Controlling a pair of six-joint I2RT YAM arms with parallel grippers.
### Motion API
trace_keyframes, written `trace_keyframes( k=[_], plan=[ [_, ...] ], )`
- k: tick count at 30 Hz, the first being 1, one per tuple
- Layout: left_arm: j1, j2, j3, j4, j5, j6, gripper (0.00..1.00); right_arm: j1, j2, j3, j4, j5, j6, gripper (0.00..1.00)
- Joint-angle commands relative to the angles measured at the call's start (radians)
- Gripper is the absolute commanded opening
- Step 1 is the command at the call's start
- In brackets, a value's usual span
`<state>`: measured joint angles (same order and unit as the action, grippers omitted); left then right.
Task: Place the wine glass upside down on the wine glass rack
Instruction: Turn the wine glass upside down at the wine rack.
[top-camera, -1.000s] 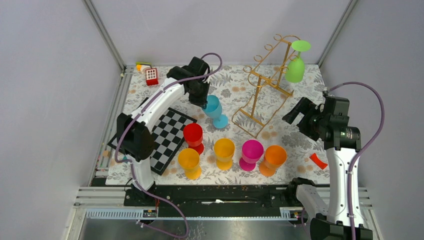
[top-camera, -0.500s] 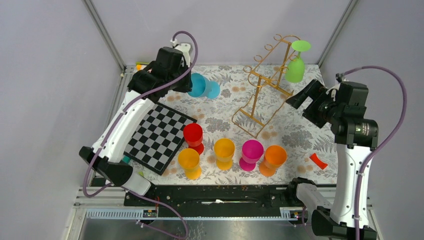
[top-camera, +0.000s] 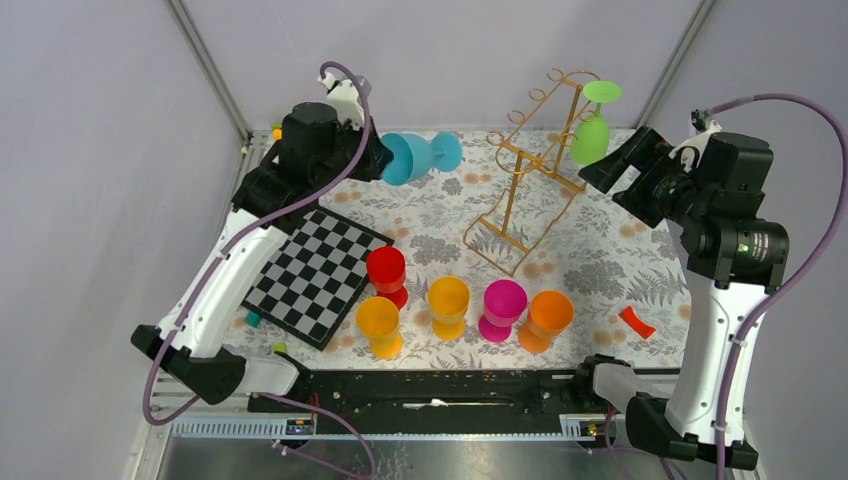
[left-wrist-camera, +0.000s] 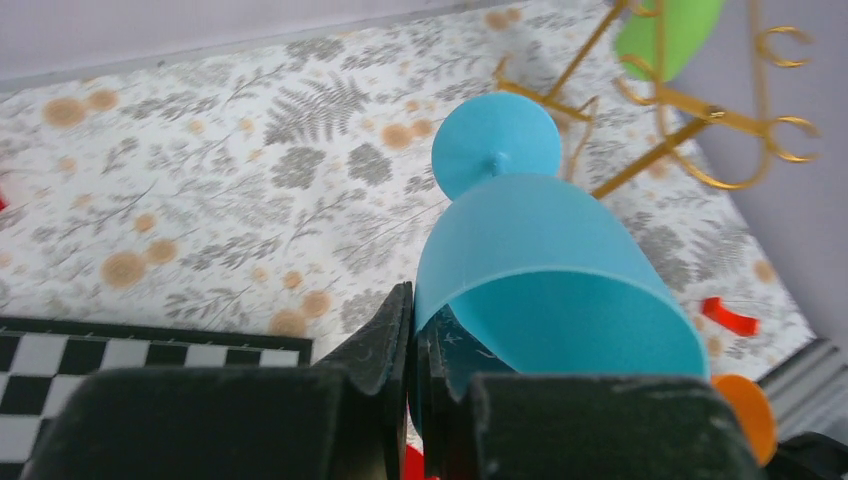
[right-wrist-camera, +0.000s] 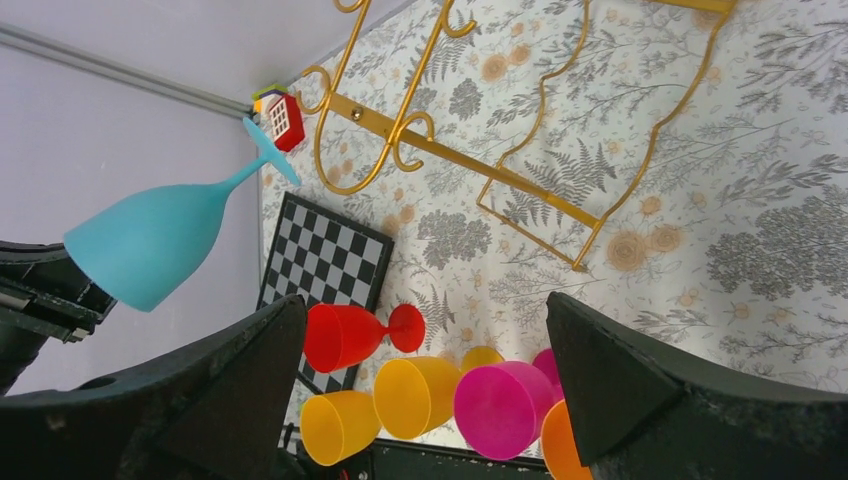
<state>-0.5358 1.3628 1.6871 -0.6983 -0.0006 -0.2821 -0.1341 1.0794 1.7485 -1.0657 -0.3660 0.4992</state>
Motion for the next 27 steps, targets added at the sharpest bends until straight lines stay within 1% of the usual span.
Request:
trace_keyframes(
  k=[1, 5, 9, 10, 13, 20, 27],
  plan=[
    [-0.001, -0.086, -0.012, 0.205, 0.163, -0.041, 0.00, 0.000, 0.035, 0.056, 0.001, -0.088, -0.009, 0.95],
    [-0.001, -0.123, -0.024, 0.257, 0.200, -0.091, 0.00, 0.040, 0.069, 0.086, 0.004, -0.106, 0.001, 0.94],
    [-0.001, -0.165, -0.057, 0.362, 0.261, -0.131, 0.00, 0.126, 0.112, 0.142, 0.006, -0.083, 0.010, 0.93],
    [-0.001, -0.168, -0.058, 0.379, 0.280, -0.139, 0.00, 0.164, 0.126, 0.158, 0.004, -0.080, 0.015, 0.93],
    [-0.001, -0.166, -0.051, 0.416, 0.349, -0.170, 0.00, 0.229, 0.172, 0.209, 0.011, -0.074, 0.028, 0.92],
    [-0.001, -0.152, -0.046, 0.441, 0.454, -0.262, 0.00, 0.358, 0.270, 0.396, -0.029, -0.053, 0.029, 0.91],
    [-0.001, -0.160, -0.079, 0.459, 0.495, -0.312, 0.00, 0.452, 0.339, 0.507, -0.041, -0.031, 0.029, 0.89]
  ],
)
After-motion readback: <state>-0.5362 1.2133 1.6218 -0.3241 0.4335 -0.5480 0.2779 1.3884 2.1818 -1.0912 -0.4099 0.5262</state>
